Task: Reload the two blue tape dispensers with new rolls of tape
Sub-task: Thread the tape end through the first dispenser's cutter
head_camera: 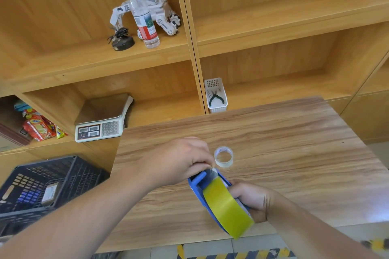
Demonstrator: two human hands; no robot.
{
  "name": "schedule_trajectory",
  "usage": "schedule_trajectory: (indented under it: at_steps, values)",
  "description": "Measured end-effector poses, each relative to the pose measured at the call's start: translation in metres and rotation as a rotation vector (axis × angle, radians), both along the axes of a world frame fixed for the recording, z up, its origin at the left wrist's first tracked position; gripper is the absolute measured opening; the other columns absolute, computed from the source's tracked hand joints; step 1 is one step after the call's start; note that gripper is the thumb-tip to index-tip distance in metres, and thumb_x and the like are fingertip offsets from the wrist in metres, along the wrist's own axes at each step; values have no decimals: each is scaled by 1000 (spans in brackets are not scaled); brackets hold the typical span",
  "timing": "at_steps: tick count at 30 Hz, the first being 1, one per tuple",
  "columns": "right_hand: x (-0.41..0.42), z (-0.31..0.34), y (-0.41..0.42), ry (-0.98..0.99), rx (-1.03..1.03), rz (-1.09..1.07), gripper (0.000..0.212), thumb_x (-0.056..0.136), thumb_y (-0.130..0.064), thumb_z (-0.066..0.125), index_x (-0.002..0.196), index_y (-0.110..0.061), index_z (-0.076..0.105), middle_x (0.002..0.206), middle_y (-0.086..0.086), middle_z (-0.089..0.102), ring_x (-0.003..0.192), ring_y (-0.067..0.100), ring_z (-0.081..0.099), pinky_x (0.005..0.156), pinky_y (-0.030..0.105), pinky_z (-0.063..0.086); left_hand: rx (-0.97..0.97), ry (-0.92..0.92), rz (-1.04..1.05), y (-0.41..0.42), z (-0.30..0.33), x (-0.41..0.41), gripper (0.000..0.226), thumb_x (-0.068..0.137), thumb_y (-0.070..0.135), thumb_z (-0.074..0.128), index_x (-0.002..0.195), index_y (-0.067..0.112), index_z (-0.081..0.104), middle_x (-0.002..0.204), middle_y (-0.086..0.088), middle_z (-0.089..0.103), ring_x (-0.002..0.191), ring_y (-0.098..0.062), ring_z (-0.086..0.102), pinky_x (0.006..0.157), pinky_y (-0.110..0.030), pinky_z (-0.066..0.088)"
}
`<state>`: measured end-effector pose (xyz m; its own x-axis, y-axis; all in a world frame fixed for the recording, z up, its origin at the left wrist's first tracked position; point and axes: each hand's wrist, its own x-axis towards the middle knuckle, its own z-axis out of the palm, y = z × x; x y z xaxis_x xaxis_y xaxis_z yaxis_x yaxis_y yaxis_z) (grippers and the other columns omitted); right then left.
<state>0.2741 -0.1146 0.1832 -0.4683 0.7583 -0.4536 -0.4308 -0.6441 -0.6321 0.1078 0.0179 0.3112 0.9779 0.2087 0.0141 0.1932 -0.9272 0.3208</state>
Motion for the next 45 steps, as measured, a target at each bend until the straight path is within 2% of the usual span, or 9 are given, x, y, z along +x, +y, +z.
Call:
schedule_trajectory:
  at_steps: [7, 12, 16, 20, 23, 34, 39, 42, 45]
  values:
    - [1, 4, 9, -118, 33, -63, 33, 75, 6, 54, 102, 2, 72, 82, 12, 73, 71, 24, 72, 67, 31, 57, -154, 34, 272, 13, -2, -11, 12, 97, 27, 68, 100, 29, 79, 93, 14, 70, 84, -4, 63, 73, -23, 50]
    - [-1, 1, 14, -244, 56, -87, 32, 63, 1, 61, 94, 5, 66, 95, 27, 58, 90, 38, 54, 72, 33, 51, -237, 86, 409, 23, -1, -20, 8, 93, 33, 72, 95, 31, 80, 90, 14, 72, 82, -5, 62, 66, -18, 48]
    - [-6, 7, 13, -305, 128, -49, 28, 66, 3, 53, 92, 6, 62, 84, 22, 59, 75, 30, 56, 65, 27, 51, -245, 111, 489, 34, 1, -31, 7, 91, 34, 73, 86, 35, 79, 86, 14, 75, 74, -3, 62, 62, -18, 46]
    - [-11, 10, 10, -361, 166, -6, 25, 65, 3, 51, 87, 4, 63, 71, 14, 63, 63, 21, 59, 62, 23, 49, -273, 133, 534, 44, -1, -40, 6, 89, 36, 76, 87, 33, 81, 79, 22, 75, 71, 2, 64, 61, -13, 45]
    - [-12, 11, 11, -396, 175, 19, 23, 67, 3, 50, 86, 3, 63, 80, 20, 59, 68, 25, 57, 65, 26, 49, -287, 155, 540, 48, -1, -43, 6, 89, 37, 76, 87, 34, 81, 78, 36, 70, 75, 5, 65, 63, -12, 45]
    - [-26, 7, 16, -472, 201, 133, 19, 68, 4, 55, 83, 8, 65, 84, 18, 65, 78, 27, 59, 74, 32, 46, -456, 215, 535, 53, -16, -41, 6, 88, 31, 77, 91, 28, 82, 75, 41, 67, 70, 12, 61, 64, -8, 40]
    - [-33, 8, 18, -410, 169, 134, 16, 67, 8, 55, 77, 1, 65, 75, 12, 66, 68, 21, 61, 65, 24, 49, -561, 301, 504, 55, -17, -42, 7, 89, 32, 74, 90, 27, 79, 71, 17, 63, 66, -5, 51, 70, -26, 42]
    - [-37, 4, 20, -410, 165, 143, 21, 66, 4, 58, 85, 13, 62, 83, 17, 65, 76, 27, 60, 71, 28, 49, -699, 398, 491, 58, -21, -45, 12, 91, 24, 71, 100, 19, 79, 83, 8, 67, 71, -5, 57, 75, -26, 47]
    - [-43, 2, 21, -394, 127, 133, 19, 63, 4, 60, 82, 5, 65, 77, 15, 65, 70, 26, 62, 68, 27, 50, -897, 413, 510, 61, -30, -51, 12, 93, 12, 65, 99, 9, 76, 84, 2, 69, 72, -7, 60, 76, -27, 48]
